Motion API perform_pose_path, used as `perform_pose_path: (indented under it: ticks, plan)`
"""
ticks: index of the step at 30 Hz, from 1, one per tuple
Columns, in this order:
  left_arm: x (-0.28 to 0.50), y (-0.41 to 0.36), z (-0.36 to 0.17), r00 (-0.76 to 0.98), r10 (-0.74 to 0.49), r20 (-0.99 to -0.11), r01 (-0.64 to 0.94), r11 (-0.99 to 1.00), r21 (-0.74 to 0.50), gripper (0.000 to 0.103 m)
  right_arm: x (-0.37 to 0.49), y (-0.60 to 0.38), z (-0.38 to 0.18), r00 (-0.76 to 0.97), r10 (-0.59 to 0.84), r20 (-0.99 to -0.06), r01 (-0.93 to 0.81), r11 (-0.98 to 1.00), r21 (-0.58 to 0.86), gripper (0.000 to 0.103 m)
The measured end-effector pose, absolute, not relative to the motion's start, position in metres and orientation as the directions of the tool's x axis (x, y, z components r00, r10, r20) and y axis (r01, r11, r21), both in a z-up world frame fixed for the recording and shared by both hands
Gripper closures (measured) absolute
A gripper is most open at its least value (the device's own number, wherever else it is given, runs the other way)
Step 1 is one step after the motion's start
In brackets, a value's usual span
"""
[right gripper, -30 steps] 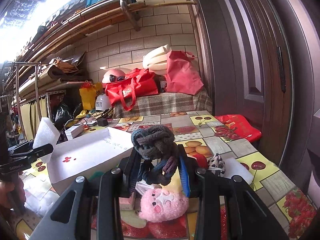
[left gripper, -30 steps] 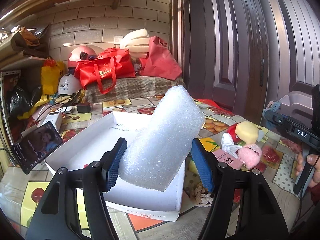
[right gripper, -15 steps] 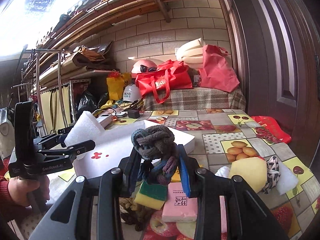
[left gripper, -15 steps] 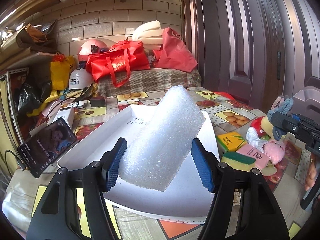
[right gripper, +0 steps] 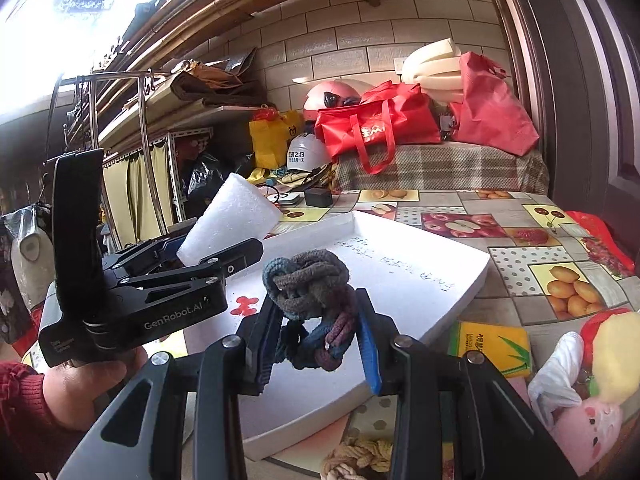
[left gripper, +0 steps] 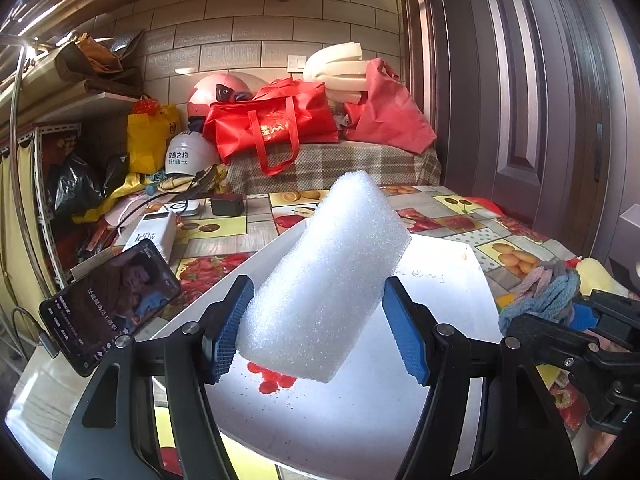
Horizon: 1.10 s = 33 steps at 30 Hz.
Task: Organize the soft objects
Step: 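Carry the foam block and gray rope knot into the white box and open both tools, then lift both open tools out of the white box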
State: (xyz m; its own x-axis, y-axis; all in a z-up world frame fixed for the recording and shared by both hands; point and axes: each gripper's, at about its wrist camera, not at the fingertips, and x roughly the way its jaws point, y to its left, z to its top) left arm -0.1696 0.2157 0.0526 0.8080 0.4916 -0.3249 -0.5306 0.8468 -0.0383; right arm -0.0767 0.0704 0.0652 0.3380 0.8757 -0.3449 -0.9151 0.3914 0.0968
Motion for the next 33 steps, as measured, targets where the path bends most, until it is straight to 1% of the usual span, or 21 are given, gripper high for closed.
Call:
perform_pose_path:
  ticks: [5,9,14,15,16,18,19,21,23,33]
  plan:
    - [-0.161,0.24,0.052,0.789,0.509,-0.345,-0.563,0.823,-0.074,0.036,-0.08,0.093,0.066,0.351,0.874,-0.336,-0.915,0.396,0.076,0.068]
    - [-0.149,0.251,0.052,0.771,0.531,-0.351,-0.582,0.811,-0.053,0.035,-0.071,0.109,0.067,0.382,0.865,-0.326,-0.905,0.422,0.059,0.068]
    - [-0.142,0.267,0.049,0.751,0.53,-0.393,-0.603,0.794,-0.081,0.035,-0.054,0.129,0.066,0.405,0.836,-0.371,-0.886,0.458,0.067,0.065]
    - [-0.144,0.269,0.049,0.751,0.532,-0.391,-0.607,0.789,-0.092,0.031,-0.052,0.132,0.065,0.413,0.828,-0.38,-0.88,0.47,0.067,0.062]
    - [-0.146,0.27,0.049,0.75,0.536,-0.387,-0.613,0.784,-0.1,0.03,-0.05,0.135,0.064,0.416,0.819,-0.396,-0.876,0.478,0.068,0.056]
    - [-0.147,0.268,0.05,0.747,0.549,-0.376,-0.621,0.777,-0.1,0.014,-0.046,0.139,0.062,0.419,0.801,-0.426,-0.868,0.492,0.071,0.022]
    - [-0.148,0.266,0.051,0.744,0.558,-0.368,-0.626,0.775,-0.091,0.01,-0.045,0.137,0.061,0.424,0.798,-0.428,-0.863,0.5,0.078,0.018]
    - [-0.149,0.261,0.052,0.735,0.581,-0.348,-0.639,0.766,-0.069,0.006,-0.044,0.133,0.062,0.43,0.801,-0.417,-0.857,0.507,0.09,0.018]
    - [-0.152,0.261,0.052,0.729,0.593,-0.342,-0.65,0.756,-0.075,0.0,-0.043,0.132,0.063,0.43,0.801,-0.415,-0.855,0.509,0.097,0.017]
    - [-0.157,0.257,0.056,0.727,0.615,-0.305,-0.66,0.748,-0.065,0.0,-0.048,0.131,0.067,0.459,0.798,-0.39,-0.846,0.527,0.084,0.016]
